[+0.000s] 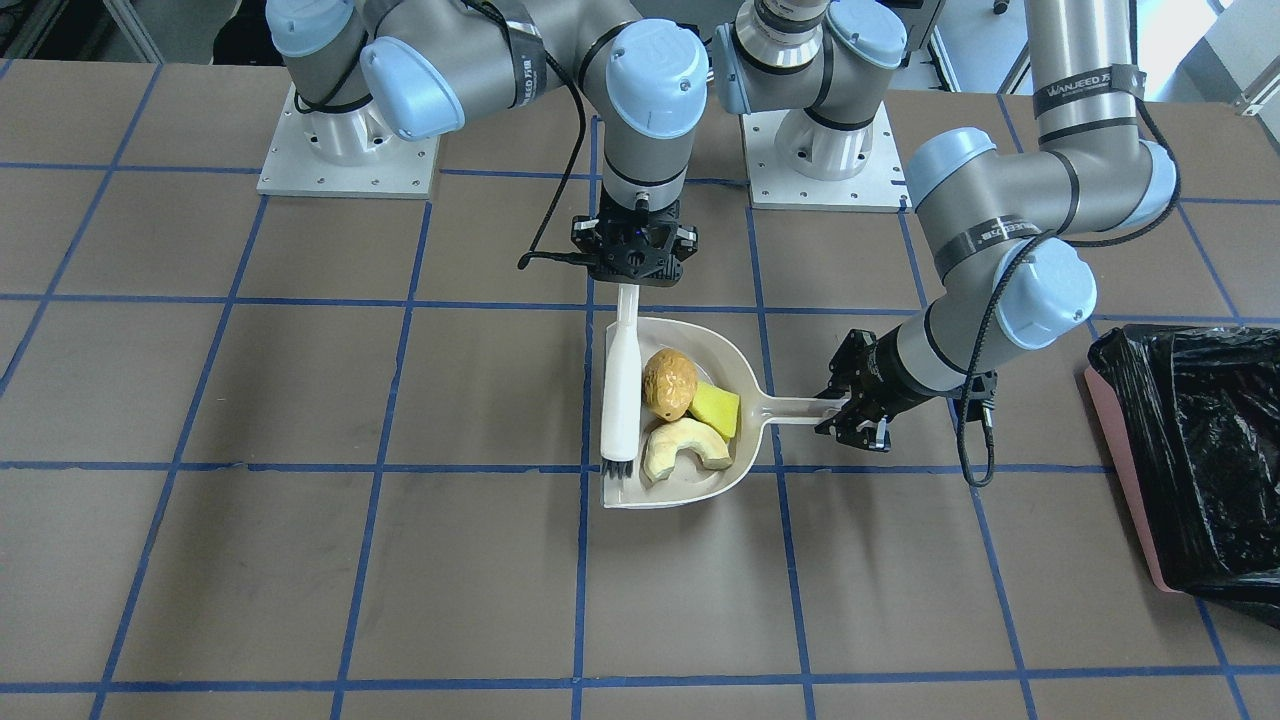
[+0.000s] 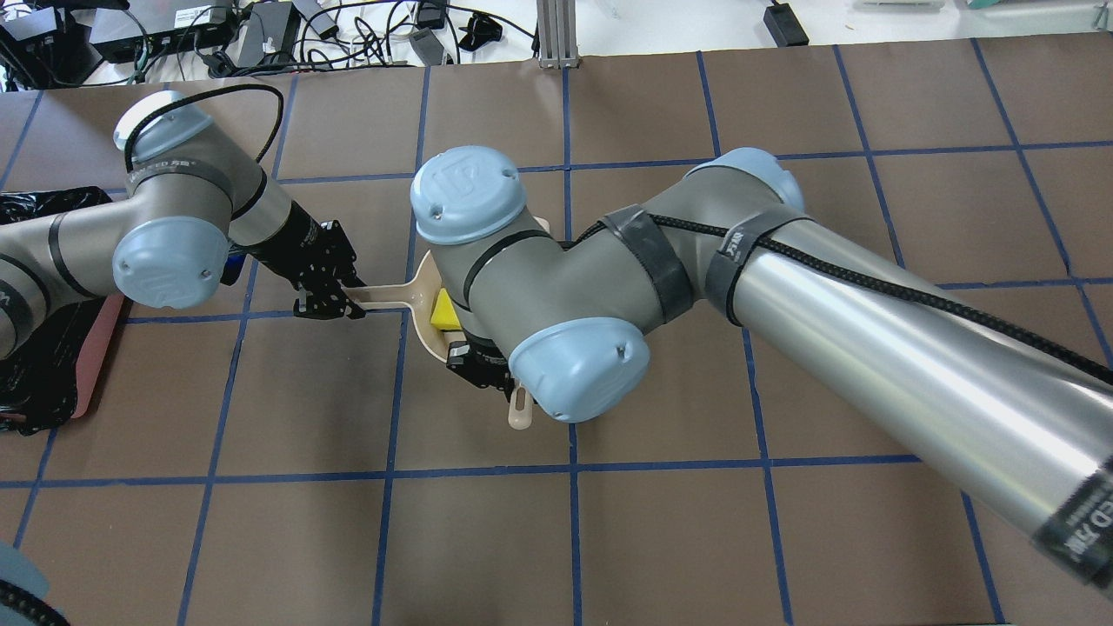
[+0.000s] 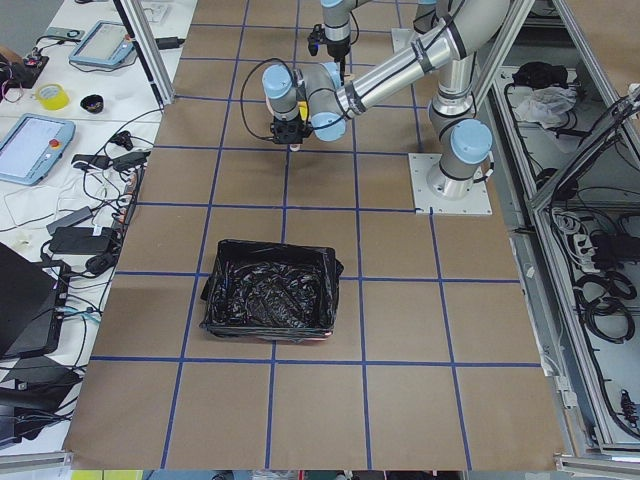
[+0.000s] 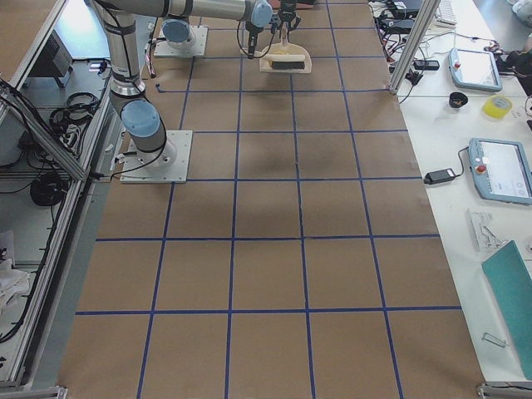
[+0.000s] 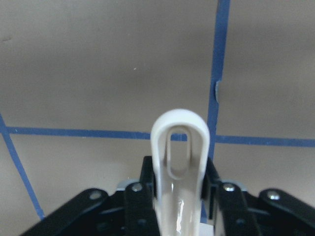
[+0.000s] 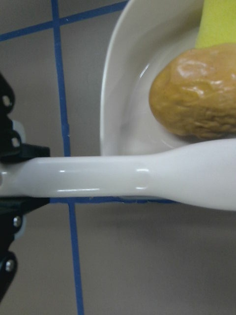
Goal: Sweep and dump trash into bin
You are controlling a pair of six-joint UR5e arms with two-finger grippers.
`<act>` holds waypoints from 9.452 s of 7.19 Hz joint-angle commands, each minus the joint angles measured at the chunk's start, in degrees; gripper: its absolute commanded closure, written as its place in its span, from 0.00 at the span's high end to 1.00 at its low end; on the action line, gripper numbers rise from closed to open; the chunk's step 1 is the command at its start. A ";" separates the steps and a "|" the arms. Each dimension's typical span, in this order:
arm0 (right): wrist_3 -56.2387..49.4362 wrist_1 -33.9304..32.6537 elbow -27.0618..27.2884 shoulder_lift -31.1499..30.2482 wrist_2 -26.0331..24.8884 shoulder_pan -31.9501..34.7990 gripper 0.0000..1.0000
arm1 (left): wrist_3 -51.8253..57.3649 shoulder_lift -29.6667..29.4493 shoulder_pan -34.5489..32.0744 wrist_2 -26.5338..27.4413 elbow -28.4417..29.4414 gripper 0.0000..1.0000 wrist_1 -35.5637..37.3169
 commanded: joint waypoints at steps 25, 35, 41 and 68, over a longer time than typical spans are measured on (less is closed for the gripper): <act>-50.79 -12.36 8.03 5.90 -12.50 -49.70 0.00 | 45.26 -30.00 45.98 16.33 63.55 0.00 -21.77; -51.58 -14.12 8.29 6.16 -12.60 -49.70 0.30 | 44.64 -24.38 39.48 27.15 58.39 0.00 -0.86; -51.49 -14.12 8.20 5.90 -12.42 -49.70 0.65 | 48.35 -19.37 37.02 44.92 47.90 0.00 16.49; -34.88 9.00 -6.21 -8.43 -3.81 -30.81 1.00 | 10.13 -21.56 17.27 10.80 48.26 0.00 -13.48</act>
